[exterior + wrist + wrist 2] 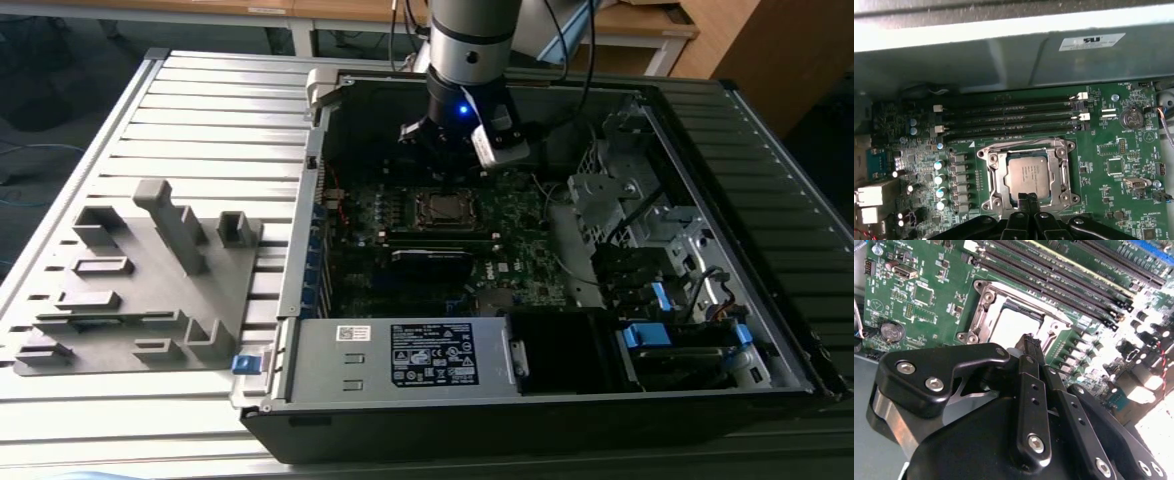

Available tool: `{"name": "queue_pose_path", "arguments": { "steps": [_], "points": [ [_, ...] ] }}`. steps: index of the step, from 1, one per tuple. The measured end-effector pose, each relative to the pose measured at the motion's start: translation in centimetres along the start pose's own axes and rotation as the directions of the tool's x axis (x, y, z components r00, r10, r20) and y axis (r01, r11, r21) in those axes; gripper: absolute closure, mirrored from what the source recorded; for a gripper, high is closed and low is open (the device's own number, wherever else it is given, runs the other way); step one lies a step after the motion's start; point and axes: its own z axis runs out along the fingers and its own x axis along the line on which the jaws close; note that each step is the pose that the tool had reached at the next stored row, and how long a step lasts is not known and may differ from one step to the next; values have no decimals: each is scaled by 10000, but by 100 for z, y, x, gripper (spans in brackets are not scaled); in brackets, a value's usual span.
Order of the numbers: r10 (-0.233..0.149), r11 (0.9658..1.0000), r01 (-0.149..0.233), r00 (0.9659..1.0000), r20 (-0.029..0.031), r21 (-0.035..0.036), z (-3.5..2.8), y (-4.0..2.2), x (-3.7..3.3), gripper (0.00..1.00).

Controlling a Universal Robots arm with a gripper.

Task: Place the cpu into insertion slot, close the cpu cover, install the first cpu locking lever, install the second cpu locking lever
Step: 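Install the second cpu locking lever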

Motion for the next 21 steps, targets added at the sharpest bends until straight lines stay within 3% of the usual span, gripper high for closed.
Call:
{"name": "queue_pose_path", "arguments": {
  "steps": [10, 21],
  "points": [
    [-175, 9998, 175, 9998, -6, -2, 0, -104, -11, 89],
    [-216, 9998, 216, 9998, -7, -1, -2, -280, -29, 89]
  ]
}}
